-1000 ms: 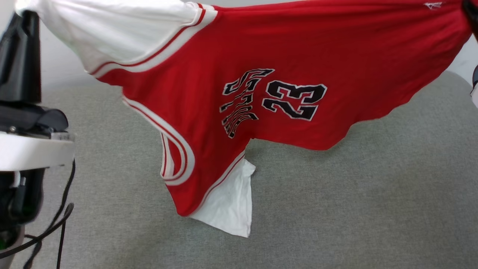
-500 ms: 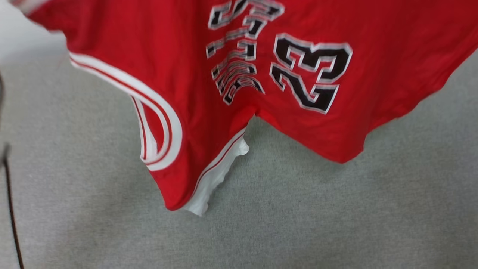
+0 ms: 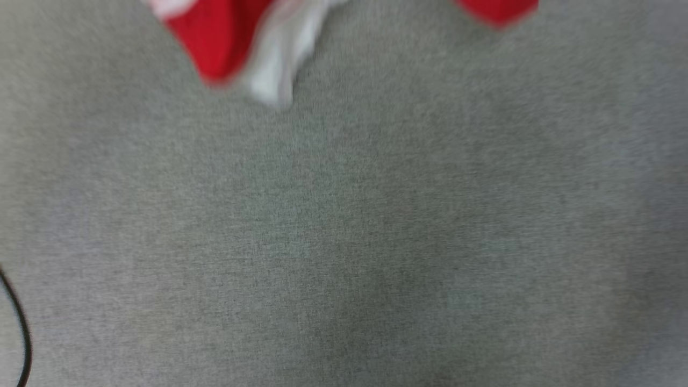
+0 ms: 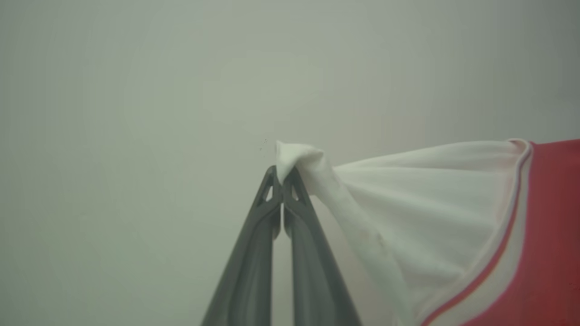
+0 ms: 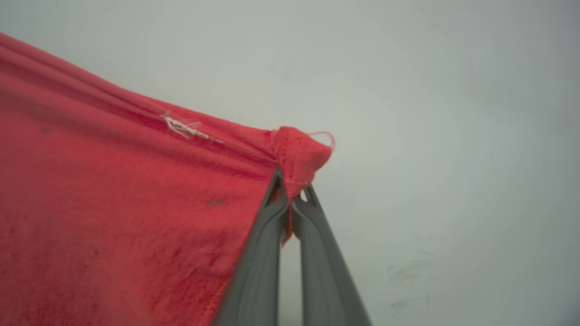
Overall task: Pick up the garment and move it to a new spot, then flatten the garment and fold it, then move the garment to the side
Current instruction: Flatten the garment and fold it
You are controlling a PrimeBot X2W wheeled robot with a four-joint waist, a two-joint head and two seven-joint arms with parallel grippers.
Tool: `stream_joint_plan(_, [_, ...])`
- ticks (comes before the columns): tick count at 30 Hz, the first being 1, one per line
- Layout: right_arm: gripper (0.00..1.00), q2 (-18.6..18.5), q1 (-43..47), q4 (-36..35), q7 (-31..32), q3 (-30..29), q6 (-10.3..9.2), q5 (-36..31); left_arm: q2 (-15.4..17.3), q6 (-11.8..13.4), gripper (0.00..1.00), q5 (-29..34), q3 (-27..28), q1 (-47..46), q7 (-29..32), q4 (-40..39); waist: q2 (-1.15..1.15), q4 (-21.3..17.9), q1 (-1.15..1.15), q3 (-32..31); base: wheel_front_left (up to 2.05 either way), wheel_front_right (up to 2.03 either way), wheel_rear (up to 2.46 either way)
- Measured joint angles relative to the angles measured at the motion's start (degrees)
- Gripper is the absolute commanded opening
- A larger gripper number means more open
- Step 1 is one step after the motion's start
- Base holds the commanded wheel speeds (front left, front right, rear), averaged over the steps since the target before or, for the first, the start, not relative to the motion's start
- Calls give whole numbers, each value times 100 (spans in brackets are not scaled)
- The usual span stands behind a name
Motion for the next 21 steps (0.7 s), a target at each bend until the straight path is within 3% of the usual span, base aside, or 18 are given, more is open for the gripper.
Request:
stream_joint_plan(5, [0, 85, -1172, 1113, -642, 48, 23, -486, -427, -320, 0, 443, -318, -1491, -296, 1422, 0, 54, 0, 527, 0, 0, 0])
stream_joint_plan(11, [0, 219, -2088, 2272, -1365, 63, 29, -980, -878, -525, 0, 762, -604, -2396, -949, 2856, 0, 179, 0, 936, 0, 0, 0])
stream_joint_plan(16, [0, 318, -2336, 2998, -1971, 23, 27, -1306, -1181, -664, 0, 759, -749, -2393, -1444, 3673, 0, 341, 0, 1097, 0, 0, 0])
stream_joint_plan(21, [0, 411, -2168, 3577, -2490, 90, -1, -1429, -1518, -722, 0, 649, -898, -1622, -1651, 3975, 0, 506, 0, 1097, 0, 0, 0])
